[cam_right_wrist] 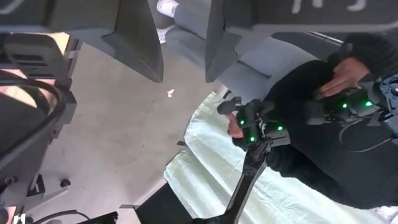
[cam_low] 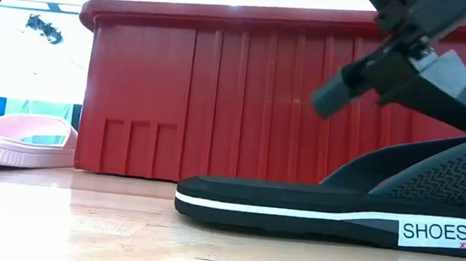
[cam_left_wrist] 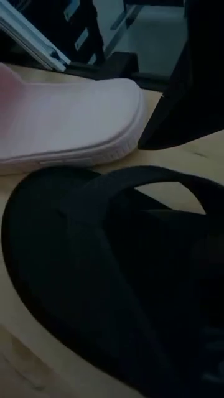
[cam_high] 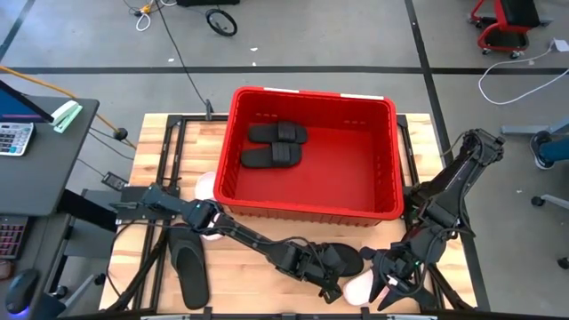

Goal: Pick and place slides into bin
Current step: Put the right black slipper into the red bin

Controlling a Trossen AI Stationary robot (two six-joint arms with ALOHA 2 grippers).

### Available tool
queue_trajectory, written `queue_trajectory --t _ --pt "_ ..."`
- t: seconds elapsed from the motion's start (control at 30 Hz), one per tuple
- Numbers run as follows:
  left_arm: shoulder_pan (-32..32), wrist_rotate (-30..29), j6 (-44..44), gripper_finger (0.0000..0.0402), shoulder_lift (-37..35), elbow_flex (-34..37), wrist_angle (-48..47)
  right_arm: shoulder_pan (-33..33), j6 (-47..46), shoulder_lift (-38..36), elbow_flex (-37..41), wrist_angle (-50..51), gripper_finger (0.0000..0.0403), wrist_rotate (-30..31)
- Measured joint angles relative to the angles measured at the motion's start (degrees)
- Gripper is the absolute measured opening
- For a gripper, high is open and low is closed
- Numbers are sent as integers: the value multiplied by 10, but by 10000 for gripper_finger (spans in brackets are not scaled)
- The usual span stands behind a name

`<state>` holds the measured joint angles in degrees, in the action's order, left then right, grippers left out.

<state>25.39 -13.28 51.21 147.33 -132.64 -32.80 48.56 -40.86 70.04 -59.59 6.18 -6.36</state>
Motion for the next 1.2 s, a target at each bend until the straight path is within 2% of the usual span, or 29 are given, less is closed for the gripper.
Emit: queue_trajectory --t 0.13,0.3,0.47,0.63,0.7,0.87,0.97,1.1,1.2 --pt "-3 1 -13 131 2 0 25 0 0 0 0 0 126 5" --pt "-12 0 -6 19 2 -2 23 0 0 0 0 0 126 15" --pt "-10 0 0 10 -16 -23 28 0 -14 0 0 -4 126 18" --pt "12 -10 27 8 -65 -23 37 9 -18 -7 0 -88 121 -29" --pt "25 -20 32 6 -89 -22 41 18 13 -19 0 -128 118 -47" --pt "56 -65 10 6 -153 -23 46 41 134 -70 0 -188 114 -47" --pt "67 -96 -33 5 -192 -23 40 50 230 -107 0 -188 114 -30" --pt "57 -168 -121 5 -241 -23 23 51 322 -141 0 -187 114 -3" --pt "29 -177 -191 5 -268 -23 20 51 357 -154 0 -184 114 16"
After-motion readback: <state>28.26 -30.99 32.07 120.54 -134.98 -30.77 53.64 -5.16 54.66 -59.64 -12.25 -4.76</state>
